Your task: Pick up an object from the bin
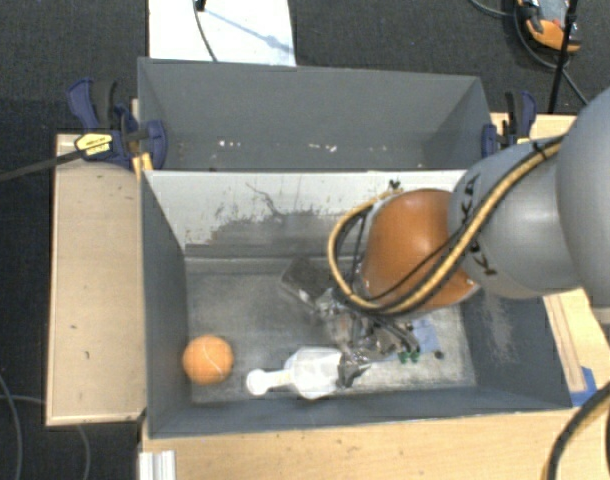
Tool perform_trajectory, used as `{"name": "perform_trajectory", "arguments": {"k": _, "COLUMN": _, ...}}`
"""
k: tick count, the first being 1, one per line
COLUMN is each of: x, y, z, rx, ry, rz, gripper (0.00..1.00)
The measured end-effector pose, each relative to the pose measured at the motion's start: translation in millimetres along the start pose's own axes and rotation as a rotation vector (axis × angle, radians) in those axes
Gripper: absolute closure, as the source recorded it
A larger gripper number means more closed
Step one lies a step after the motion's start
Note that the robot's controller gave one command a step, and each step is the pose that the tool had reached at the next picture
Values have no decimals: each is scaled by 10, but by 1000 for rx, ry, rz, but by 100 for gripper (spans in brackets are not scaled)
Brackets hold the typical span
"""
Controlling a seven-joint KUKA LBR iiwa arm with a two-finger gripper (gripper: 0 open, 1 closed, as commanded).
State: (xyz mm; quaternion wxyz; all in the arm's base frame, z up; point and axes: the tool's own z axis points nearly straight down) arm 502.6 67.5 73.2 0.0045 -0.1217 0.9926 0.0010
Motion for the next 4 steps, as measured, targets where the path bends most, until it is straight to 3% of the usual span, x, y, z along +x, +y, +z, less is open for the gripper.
{"name": "perform_trajectory", "arguments": {"k": 1, "x": -35, "y": 448, "z": -23, "rx": 2, "ry": 4, "rz": -64, "gripper": 0}}
{"name": "perform_trajectory", "arguments": {"k": 2, "x": -55, "y": 596, "z": 2, "rx": -5, "ry": 1, "rz": -33, "gripper": 100}}
{"name": "perform_trajectory", "arguments": {"k": 3, "x": -56, "y": 597, "z": 2, "rx": -4, "ry": 1, "rz": -32, "gripper": 100}}
{"name": "perform_trajectory", "arguments": {"k": 4, "x": -4, "y": 722, "z": -1483, "rx": 0, "ry": 6, "rz": 7, "gripper": 100}}
